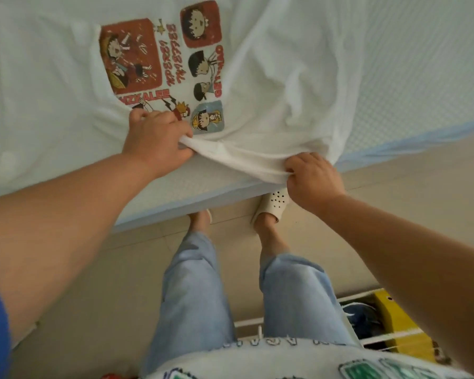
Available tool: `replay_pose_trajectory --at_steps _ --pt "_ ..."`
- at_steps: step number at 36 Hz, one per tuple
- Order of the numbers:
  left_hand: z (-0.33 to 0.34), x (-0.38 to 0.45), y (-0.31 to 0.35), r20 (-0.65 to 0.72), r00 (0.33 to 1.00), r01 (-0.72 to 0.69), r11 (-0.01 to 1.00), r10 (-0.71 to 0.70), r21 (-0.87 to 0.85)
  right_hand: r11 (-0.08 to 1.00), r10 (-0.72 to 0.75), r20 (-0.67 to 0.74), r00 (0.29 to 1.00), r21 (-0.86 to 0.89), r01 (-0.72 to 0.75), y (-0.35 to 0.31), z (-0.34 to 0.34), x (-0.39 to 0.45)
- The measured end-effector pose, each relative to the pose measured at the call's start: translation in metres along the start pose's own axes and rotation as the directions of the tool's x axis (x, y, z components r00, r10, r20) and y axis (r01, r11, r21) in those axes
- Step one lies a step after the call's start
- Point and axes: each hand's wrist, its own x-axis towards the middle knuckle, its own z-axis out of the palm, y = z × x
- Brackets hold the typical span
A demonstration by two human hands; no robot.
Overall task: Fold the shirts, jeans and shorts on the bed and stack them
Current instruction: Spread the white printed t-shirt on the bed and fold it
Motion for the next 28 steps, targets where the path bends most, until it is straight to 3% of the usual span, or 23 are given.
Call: replay_pose_trajectory --at_steps 8,14,19,22,28 --pt "-0.009 0.016 0.044 0.14 0.981 -0.105 0.978 0.132 -0.182 0.898 0.163 0.142 0.976 0.388 -0.206 0.021 -0.069 0.009" --pt "-0.029 0.057 0.064 0.07 0.997 0.045 0.87 -0.012 -0.491 0.794 0.156 0.197 0.968 0.558 -0.241 0.027 -0.12 0.055" --pt "-0.038 0.101 0.048 0.112 0.994 0.067 0.866 -0.013 -0.496 0.585 0.205 0.264 0.942 0.738 -0.335 0.047 -0.135 0.079" --pt "-0.037 0.115 0.045 0.149 0.987 0.124 0.851 -0.055 -0.51 0.545 0.23 0.313 0.922 0.743 -0.388 0.054 -0.133 0.078" --pt "-0.042 0.117 0.063 0.071 0.997 0.019 0.857 0.02 -0.515 0.494 0.467 0.072 0.881 0.806 -0.327 0.052 -0.123 0.071"
